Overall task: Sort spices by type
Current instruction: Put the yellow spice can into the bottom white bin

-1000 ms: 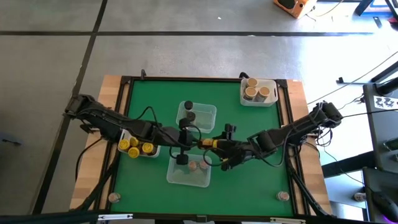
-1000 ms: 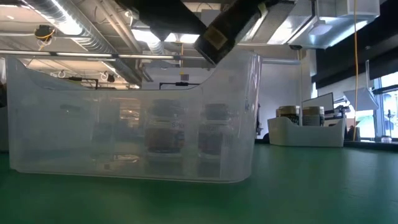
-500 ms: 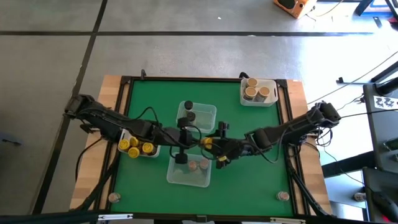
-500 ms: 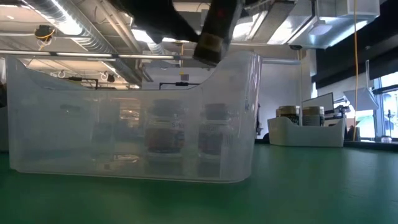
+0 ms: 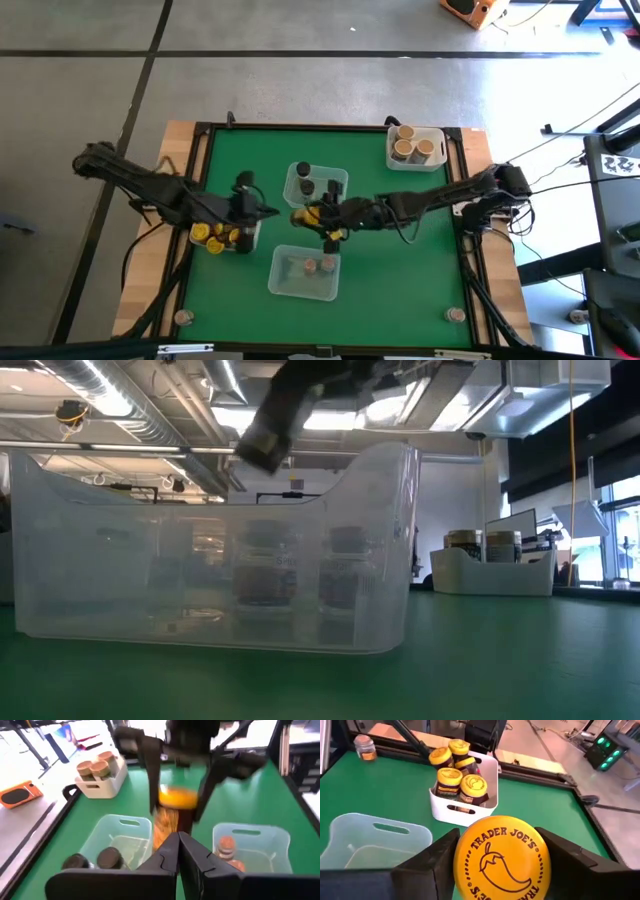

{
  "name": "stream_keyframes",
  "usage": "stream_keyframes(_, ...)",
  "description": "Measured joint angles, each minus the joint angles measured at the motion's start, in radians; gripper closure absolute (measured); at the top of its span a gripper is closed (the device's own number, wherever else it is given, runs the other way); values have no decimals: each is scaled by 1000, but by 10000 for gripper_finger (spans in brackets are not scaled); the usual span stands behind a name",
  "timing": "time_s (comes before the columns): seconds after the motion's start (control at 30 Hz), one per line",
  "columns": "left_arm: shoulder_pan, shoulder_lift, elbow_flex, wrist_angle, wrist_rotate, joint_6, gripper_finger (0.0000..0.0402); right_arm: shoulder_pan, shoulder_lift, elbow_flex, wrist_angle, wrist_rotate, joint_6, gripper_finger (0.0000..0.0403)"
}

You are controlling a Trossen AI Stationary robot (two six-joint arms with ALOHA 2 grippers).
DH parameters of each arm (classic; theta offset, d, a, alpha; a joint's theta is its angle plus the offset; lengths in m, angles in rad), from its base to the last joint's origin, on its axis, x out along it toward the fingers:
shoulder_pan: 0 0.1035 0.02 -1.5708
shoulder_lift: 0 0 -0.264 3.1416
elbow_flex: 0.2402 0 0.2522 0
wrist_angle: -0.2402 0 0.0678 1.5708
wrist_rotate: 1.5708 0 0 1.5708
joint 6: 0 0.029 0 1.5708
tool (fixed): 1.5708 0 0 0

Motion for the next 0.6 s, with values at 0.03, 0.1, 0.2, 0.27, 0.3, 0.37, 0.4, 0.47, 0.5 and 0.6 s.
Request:
stream_keyframes(0.03,-2,-27,0,-10,-2,-2,396,-12,15,0,19,-15,0,175)
stream_keyframes(0.1,-4,-69,0,-30,-4,-4,396,-31,44,0,83,-51,-5,175)
stream_keyframes(0.2,-4,-117,0,-50,-2,-17,396,-59,85,0,185,-106,-28,175)
stream_keyframes(0.27,-2,-130,0,-56,-3,-19,396,-74,111,0,225,-125,-42,175)
stream_keyframes(0.3,1,-130,0,-54,-3,-20,396,-76,119,-1,227,-131,-45,175)
stream_keyframes(0.37,8,-128,0,-50,-2,-21,396,-85,128,-2,242,-132,-60,175)
stream_keyframes(0.4,12,-126,0,-49,-2,-21,396,-88,129,-2,245,-132,-69,175)
stream_keyframes(0.47,20,-117,0,-46,-2,-5,396,-93,127,-2,247,-132,-72,175)
stream_keyframes(0.5,26,-113,0,-39,-2,10,396,-99,127,-2,247,-138,-71,175)
stream_keyframes(0.6,47,-107,0,-1,-2,20,396,-115,143,-1,284,-190,-59,175)
